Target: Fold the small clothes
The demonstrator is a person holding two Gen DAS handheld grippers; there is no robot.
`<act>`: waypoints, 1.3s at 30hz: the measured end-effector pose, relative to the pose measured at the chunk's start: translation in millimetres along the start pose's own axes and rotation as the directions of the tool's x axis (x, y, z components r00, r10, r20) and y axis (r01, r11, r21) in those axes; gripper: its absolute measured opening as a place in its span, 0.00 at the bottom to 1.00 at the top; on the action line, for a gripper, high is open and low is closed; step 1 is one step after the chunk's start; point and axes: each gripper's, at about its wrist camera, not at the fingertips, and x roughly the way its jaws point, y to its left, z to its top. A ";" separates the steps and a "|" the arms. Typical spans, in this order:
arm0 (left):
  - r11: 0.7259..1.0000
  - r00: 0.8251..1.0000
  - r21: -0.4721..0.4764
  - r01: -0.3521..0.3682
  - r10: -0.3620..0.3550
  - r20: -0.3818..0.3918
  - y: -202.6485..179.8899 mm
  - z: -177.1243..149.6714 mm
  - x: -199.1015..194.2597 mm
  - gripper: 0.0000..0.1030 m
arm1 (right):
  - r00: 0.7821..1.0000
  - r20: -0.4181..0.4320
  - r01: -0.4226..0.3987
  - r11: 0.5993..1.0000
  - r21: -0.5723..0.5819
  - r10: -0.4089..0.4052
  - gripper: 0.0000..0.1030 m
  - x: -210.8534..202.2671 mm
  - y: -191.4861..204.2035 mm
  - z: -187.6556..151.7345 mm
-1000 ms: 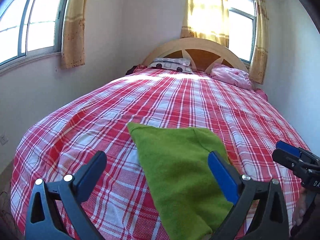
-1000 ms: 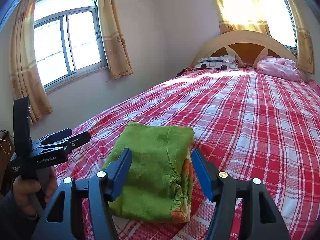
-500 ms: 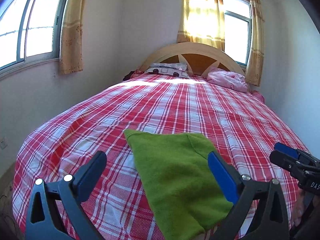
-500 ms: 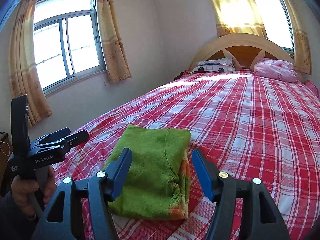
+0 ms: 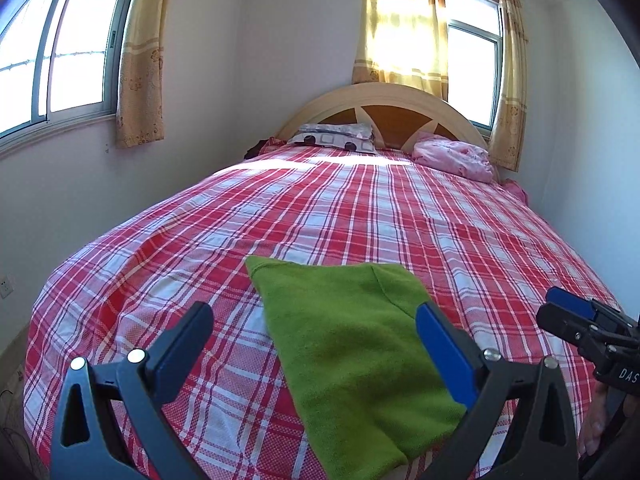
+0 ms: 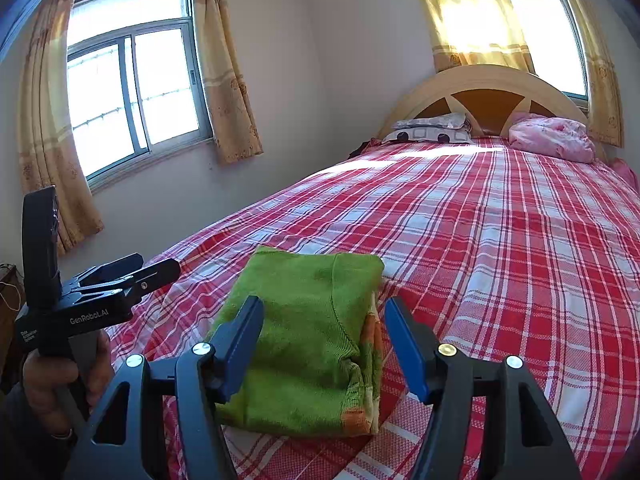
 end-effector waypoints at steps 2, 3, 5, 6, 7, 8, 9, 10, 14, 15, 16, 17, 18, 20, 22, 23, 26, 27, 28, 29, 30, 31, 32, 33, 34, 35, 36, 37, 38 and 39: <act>1.000 1.000 0.002 0.000 0.000 -0.002 -0.8 -0.5 0.4 1.00 | 1.000 -0.002 -0.001 1.000 0.001 0.001 0.62 0.0 0.8 -1.3; 1.000 1.000 0.003 0.001 -0.001 -0.002 -1.2 -0.7 0.4 1.00 | 1.000 -0.002 -0.001 1.000 0.001 0.001 0.62 -0.1 1.2 -1.5; 1.000 1.000 0.003 0.000 0.000 -0.002 -1.5 -0.7 0.4 1.00 | 1.000 -0.002 -0.001 1.000 0.000 0.001 0.62 -0.5 2.0 -2.3; 1.000 1.000 0.002 0.000 0.000 -0.002 -1.1 -0.7 0.2 1.00 | 1.000 0.000 0.000 1.000 -0.001 0.000 0.62 -1.0 2.3 -2.5; 1.000 1.000 0.002 0.001 -0.001 -0.001 -1.0 -0.6 0.2 1.00 | 1.000 0.003 0.000 1.000 0.000 0.000 0.62 -1.7 2.6 -2.6; 1.000 1.000 0.002 0.003 -0.003 -0.002 -1.1 -0.7 0.3 1.00 | 1.000 0.005 -0.001 1.000 0.001 0.001 0.62 -2.4 2.8 -2.6; 1.000 1.000 0.005 0.006 -0.006 -0.003 -1.7 -0.9 0.7 1.00 | 1.000 0.006 0.000 1.000 0.001 0.000 0.62 -2.4 3.0 -2.1; 1.000 1.000 0.008 0.006 -0.006 -0.003 -2.5 -1.1 0.8 1.00 | 1.000 0.008 0.002 1.000 0.002 -0.002 0.62 -2.2 3.2 -1.6; 1.000 1.000 0.016 0.010 -0.010 -0.001 -5.2 -1.5 -0.2 1.00 | 1.000 0.017 0.005 1.000 0.005 -0.005 0.62 -4.1 2.4 -0.8; 1.000 1.000 0.017 0.009 -0.009 0.000 -5.6 -1.1 -0.7 1.00 | 1.000 0.020 0.006 1.000 0.005 -0.006 0.62 -4.6 2.3 -0.5; 1.000 1.000 0.018 0.009 -0.009 0.002 -5.8 -0.8 -1.1 1.00 | 1.000 0.023 0.007 1.000 0.005 -0.007 0.62 -5.4 2.4 -0.2; 1.000 1.000 0.019 0.010 -0.010 0.002 -6.1 -0.4 -1.6 1.00 | 1.000 0.026 0.009 1.000 0.005 -0.009 0.62 -6.2 2.7 -0.3; 1.000 1.000 0.021 0.005 -0.005 0.002 -6.1 0.2 -1.9 1.00 | 1.000 0.029 0.009 1.000 0.004 -0.010 0.62 -6.7 2.8 -0.1; 1.000 1.000 0.032 0.001 -0.001 0.005 -7.8 1.0 -3.4 1.00 | 0.999 0.037 0.011 1.000 0.004 -0.011 0.63 -8.4 3.1 0.4; 0.999 1.000 0.042 0.003 -0.003 0.009 -8.7 2.2 -4.3 1.00 | 0.999 0.046 0.012 1.000 0.003 -0.012 0.63 -10.0 3.6 1.0; 0.999 1.000 0.046 0.000 0.000 0.014 -9.6 2.6 -5.4 1.00 | 0.999 0.050 0.013 1.000 0.002 -0.014 0.63 -10.8 3.7 1.3; 0.998 1.000 0.056 -0.008 0.007 0.026 -11.4 3.8 -8.5 1.00 | 0.998 0.058 0.016 1.000 0.001 -0.016 0.63 -12.5 3.9 1.9; 0.998 1.000 0.058 -0.009 0.007 0.028 -11.7 4.2 -9.1 1.00 | 0.998 0.059 0.016 1.000 0.002 -0.016 0.63 -12.5 3.7 2.0; 0.998 1.000 0.059 -0.008 0.006 0.028 -11.8 4.9 -9.6 1.00 | 0.998 0.059 0.016 1.000 0.002 -0.016 0.63 -12.5 3.7 1.9; 0.998 1.000 0.058 -0.007 0.005 0.031 -11.6 5.6 -10.0 1.00 | 0.998 0.059 0.016 1.000 0.002 -0.016 0.63 -12.5 3.7 1.9; 0.998 0.999 0.058 -0.009 0.007 0.034 -11.6 6.2 -10.7 1.00 | 0.998 0.058 0.016 1.000 0.001 -0.016 0.63 -12.5 3.6 1.9; 0.998 0.999 0.058 -0.011 0.009 0.034 -11.3 6.5 -10.7 1.00 | 0.998 0.058 0.015 1.000 0.001 -0.015 0.63 -12.5 3.6 1.9; 0.998 0.999 0.057 -0.015 0.013 0.037 -10.7 7.0 -11.0 1.00 | 0.998 0.058 0.016 1.000 0.001 -0.016 0.63 -12.5 3.8 2.1; 0.998 0.999 0.057 -0.023 0.021 0.039 -10.0 7.3 -11.0 1.00 | 0.998 0.057 0.016 1.000 0.000 -0.016 0.63 -12.5 3.9 2.3; 0.998 0.999 0.057 -0.028 0.026 0.038 -9.2 7.5 -10.3 1.00 | 0.998 0.057 0.015 1.000 -0.001 -0.015 0.63 -12.3 4.2 2.3; 0.998 0.999 0.055 -0.032 0.031 0.035 -7.9 7.8 -9.3 1.00 | 0.998 0.056 0.015 1.000 -0.002 -0.015 0.63 -11.9 4.5 2.2; 0.998 0.999 0.051 -0.038 0.036 0.032 -6.3 7.9 -8.3 1.00 | 0.998 0.054 0.015 1.000 -0.003 -0.015 0.63 -11.4 4.8 2.0; 0.998 0.999 0.046 -0.043 0.041 0.030 -4.7 7.8 -7.1 1.00 | 0.999 0.052 0.014 1.000 -0.004 -0.014 0.63 -10.8 5.1 1.7; 0.998 0.999 0.041 -0.044 0.043 0.028 -2.7 8.0 -6.5 1.00 | 0.999 0.050 0.014 1.000 -0.005 -0.013 0.63 -10.0 5.4 1.2; 0.998 0.999 0.038 -0.047 0.046 0.026 -1.1 8.2 -6.1 1.00 | 0.999 0.049 0.014 1.000 -0.005 -0.014 0.63 -9.5 5.7 1.0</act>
